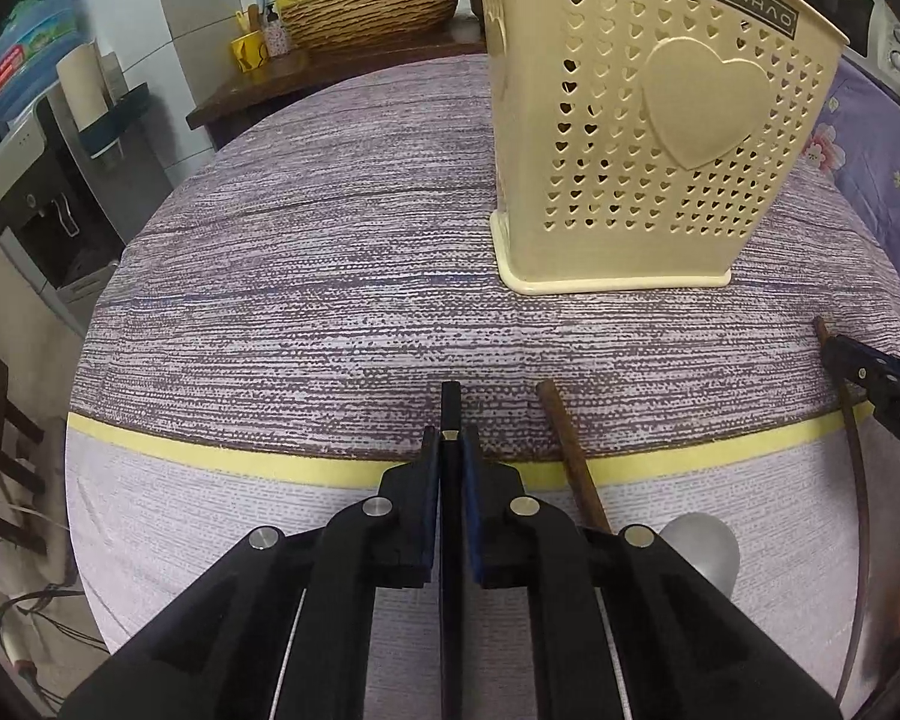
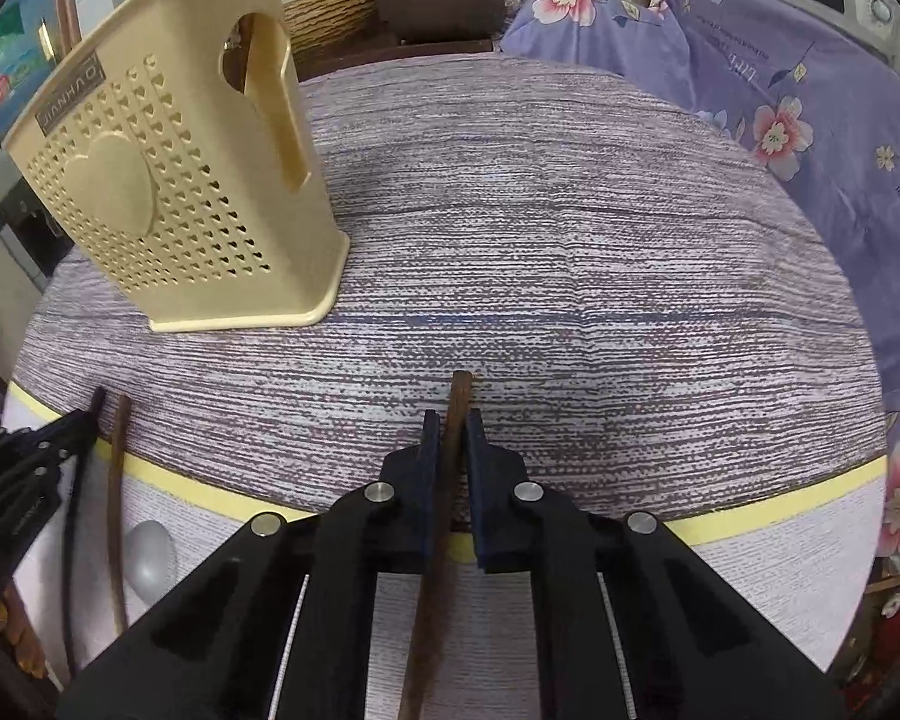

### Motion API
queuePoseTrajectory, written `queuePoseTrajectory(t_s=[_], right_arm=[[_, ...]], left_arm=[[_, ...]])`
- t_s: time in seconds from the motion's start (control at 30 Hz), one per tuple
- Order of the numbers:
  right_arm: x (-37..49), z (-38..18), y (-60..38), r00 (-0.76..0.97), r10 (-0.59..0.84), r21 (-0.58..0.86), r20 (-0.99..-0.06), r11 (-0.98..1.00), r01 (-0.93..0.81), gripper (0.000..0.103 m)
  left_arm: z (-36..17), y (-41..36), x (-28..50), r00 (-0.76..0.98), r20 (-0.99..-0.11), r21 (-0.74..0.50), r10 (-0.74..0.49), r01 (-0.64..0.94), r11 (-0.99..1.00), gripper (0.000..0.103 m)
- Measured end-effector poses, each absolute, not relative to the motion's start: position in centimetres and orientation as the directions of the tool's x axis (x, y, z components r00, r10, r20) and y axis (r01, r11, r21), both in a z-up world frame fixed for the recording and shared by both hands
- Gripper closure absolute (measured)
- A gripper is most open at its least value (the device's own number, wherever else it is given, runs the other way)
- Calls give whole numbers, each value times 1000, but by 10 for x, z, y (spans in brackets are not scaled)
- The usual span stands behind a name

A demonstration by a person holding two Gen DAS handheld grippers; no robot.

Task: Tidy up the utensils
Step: 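Grasp the black chopstick with the left tool while the right tool grasps a wooden chopstick, then lift both chopsticks over the holder and open both tools to drop them in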

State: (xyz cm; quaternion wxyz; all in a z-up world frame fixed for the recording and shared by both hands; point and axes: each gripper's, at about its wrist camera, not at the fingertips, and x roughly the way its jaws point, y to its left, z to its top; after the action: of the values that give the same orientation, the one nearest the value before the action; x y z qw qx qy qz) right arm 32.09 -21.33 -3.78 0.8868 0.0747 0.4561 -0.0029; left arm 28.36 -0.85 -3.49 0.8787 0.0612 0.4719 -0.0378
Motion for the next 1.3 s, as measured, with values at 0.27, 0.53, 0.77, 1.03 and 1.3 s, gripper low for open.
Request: queuePoseTrajectory(t_s=[0.27, 0.53, 0.77, 1.03, 1.3], right_arm=[[300, 14, -225, 690, 173, 239, -703, 971, -1, 94], [268, 108, -242, 829, 207, 243, -519, 966, -88, 95], [256, 144, -243, 861, 198, 205, -468, 972, -112, 95], [249, 150, -240, 873, 181, 168, -452, 979, -116, 95], [254, 201, -239, 906, 176, 137, -385, 982, -133, 95]], left_arm=[[8, 4, 268, 643, -763, 4, -65, 105, 994, 94], [98, 37, 244, 785, -605, -91, -132, 96, 991, 94], [126, 49, 246, 831, -544, -92, -120, 83, 992, 94], [131, 48, 238, 844, -525, -81, -111, 81, 993, 95], [187, 56, 238, 884, -443, -120, -150, 108, 987, 95]])
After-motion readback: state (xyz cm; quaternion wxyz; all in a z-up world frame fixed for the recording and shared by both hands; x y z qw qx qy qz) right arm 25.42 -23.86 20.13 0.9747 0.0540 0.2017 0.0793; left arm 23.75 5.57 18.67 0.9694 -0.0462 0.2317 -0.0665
